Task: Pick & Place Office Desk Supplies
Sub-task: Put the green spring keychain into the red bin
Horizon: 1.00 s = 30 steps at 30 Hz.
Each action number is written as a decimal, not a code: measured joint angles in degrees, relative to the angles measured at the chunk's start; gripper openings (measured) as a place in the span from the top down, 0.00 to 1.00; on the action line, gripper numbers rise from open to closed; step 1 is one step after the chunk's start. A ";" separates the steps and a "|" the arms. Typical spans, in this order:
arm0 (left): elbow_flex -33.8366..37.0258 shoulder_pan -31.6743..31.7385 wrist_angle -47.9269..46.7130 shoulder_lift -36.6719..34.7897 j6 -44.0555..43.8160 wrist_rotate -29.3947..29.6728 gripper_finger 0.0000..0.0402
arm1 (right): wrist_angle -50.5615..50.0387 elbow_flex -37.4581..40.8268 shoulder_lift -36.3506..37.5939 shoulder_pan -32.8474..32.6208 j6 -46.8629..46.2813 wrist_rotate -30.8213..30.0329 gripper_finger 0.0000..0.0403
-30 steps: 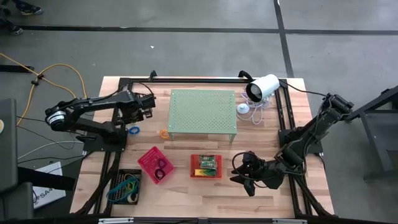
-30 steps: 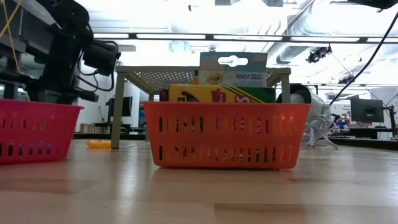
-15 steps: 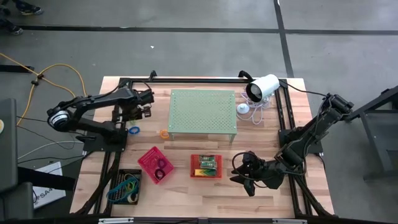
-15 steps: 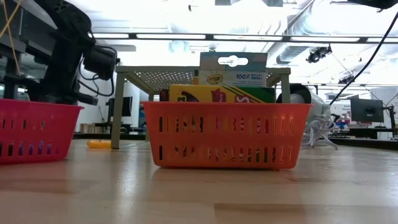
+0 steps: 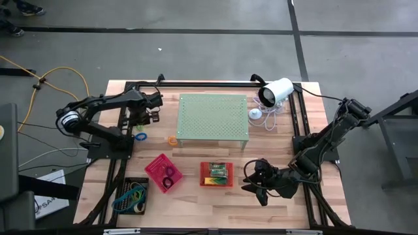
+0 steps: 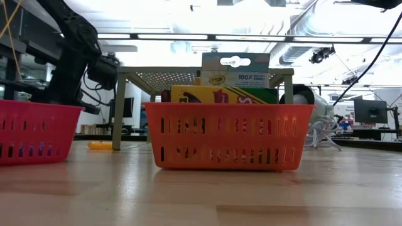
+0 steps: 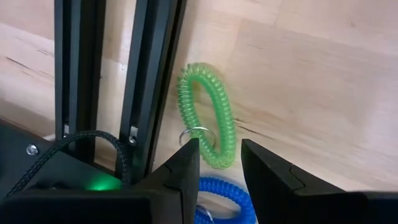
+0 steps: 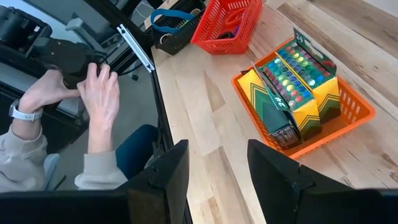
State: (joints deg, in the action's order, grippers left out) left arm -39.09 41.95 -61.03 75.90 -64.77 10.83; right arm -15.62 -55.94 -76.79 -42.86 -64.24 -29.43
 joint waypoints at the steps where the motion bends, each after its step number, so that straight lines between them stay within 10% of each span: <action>1: 0.00 0.03 0.04 0.34 -0.02 0.01 0.72 | 0.00 -0.01 0.01 0.01 -0.01 0.00 0.63; 30: 0.00 0.38 6.93 7.04 3.15 0.96 0.72 | 0.00 0.00 0.00 0.01 -0.01 0.02 0.63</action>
State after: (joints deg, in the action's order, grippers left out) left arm -39.09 42.33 -54.10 82.94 -61.62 11.79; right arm -15.62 -55.94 -76.79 -42.85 -64.25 -29.41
